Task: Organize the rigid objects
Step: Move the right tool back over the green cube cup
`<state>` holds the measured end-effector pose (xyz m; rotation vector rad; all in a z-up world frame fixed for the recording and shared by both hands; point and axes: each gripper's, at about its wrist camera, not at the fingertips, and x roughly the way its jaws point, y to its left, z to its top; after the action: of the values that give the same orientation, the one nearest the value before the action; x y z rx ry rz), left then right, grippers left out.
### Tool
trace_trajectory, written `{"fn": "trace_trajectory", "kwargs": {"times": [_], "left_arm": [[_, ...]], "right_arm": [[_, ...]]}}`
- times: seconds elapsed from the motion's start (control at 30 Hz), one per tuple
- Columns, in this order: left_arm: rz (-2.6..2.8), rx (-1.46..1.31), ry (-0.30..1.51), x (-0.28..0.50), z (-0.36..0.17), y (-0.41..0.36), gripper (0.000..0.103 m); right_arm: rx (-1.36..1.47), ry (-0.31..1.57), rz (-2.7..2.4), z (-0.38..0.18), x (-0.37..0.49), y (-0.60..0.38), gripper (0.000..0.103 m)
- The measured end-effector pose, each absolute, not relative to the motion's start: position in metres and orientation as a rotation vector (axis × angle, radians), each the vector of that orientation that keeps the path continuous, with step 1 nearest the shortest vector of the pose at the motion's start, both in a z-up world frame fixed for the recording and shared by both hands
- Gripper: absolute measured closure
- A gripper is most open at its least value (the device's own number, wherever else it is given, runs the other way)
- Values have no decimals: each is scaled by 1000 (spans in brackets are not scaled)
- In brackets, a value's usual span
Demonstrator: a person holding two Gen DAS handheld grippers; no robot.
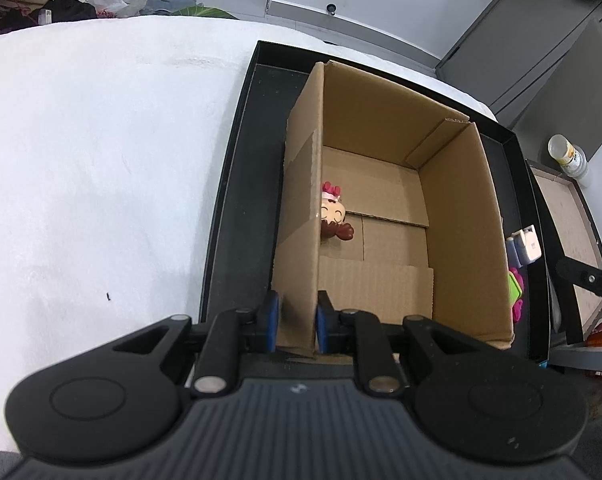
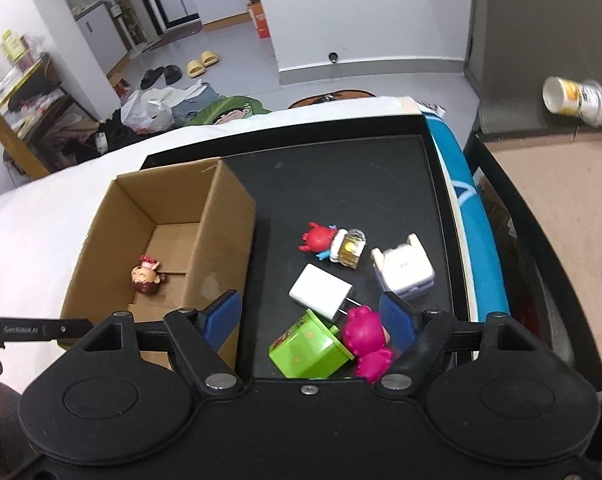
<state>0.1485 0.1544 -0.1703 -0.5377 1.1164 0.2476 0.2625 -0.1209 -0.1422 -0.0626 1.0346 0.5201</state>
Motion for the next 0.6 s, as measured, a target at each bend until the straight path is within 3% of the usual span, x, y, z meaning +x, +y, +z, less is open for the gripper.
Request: {"fn": "trace_trajectory", "kwargs": {"times": [0.47,0.6], "left_arm": [[247,-539,1118,151,-172,155,85],[245,-540,1121,152,-173,155,85]], "right_arm": [[3,1176,468,-182,281,-130,29],[25,1206,487,-187,281,-126,33]]}}
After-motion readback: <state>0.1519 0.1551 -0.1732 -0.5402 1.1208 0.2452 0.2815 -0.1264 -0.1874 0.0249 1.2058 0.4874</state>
